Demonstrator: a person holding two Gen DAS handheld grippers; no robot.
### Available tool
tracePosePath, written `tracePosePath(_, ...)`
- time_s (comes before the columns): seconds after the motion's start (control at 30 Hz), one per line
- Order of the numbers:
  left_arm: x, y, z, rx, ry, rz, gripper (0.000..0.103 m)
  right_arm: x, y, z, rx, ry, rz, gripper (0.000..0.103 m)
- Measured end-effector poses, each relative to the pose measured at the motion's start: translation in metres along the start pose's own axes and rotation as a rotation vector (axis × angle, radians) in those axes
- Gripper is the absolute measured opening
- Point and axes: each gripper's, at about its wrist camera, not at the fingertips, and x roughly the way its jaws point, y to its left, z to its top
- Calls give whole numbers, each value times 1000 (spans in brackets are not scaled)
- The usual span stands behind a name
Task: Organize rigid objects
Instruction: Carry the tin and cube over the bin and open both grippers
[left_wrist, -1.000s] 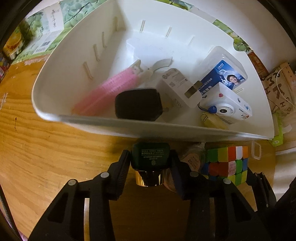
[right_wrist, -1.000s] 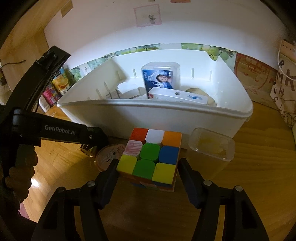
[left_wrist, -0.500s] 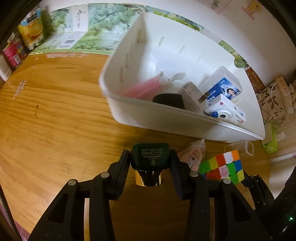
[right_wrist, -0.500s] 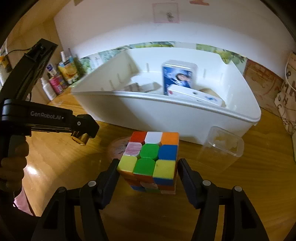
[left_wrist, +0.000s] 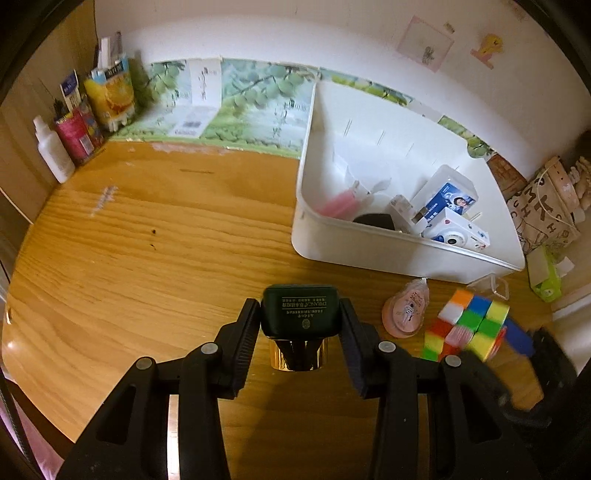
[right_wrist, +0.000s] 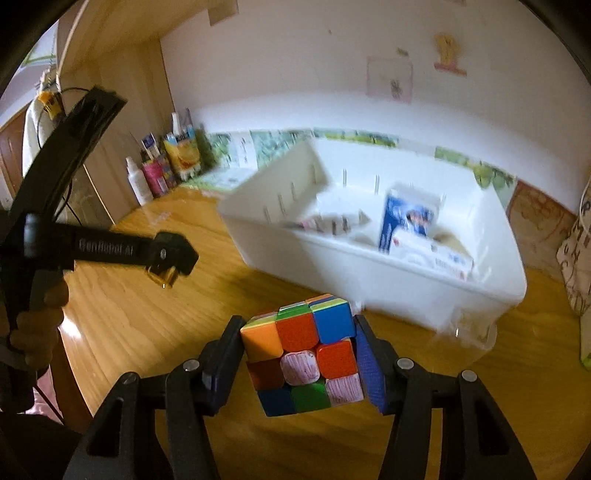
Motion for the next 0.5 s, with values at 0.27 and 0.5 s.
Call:
tracePosePath(0.27,-25,10,2,40,-58,11,46,-13,7,41,-34,-123,1,58)
tracePosePath(0.5,-40,10,28,37,-108,-16,46,-17,-3,72,-48,-210,-38,58)
